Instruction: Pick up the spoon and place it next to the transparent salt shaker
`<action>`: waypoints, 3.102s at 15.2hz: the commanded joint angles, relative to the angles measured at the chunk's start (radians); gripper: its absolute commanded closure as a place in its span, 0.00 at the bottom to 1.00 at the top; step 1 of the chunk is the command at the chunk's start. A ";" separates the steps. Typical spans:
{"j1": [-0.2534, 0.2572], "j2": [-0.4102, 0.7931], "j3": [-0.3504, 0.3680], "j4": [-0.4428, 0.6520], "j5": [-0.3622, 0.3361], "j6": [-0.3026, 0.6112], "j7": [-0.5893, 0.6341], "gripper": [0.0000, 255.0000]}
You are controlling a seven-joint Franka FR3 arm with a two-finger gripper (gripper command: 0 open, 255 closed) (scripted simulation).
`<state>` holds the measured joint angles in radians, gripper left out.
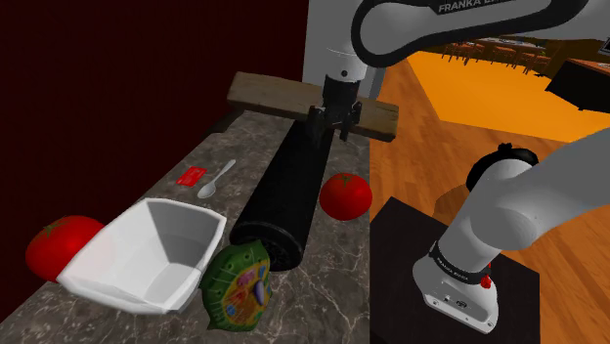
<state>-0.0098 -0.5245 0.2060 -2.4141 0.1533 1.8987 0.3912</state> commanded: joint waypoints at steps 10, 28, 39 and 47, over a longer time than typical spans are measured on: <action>-0.033 0.396 0.153 0.214 0.028 0.222 0.468 0.00; 0.031 0.972 0.138 0.690 -0.130 0.379 1.011 0.00; 0.037 1.003 0.137 0.685 -0.142 0.413 1.018 0.00; 0.064 1.007 0.133 0.678 -0.160 0.430 1.054 1.00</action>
<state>0.0650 0.4735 0.3492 -1.7047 -0.0147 2.4398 1.4416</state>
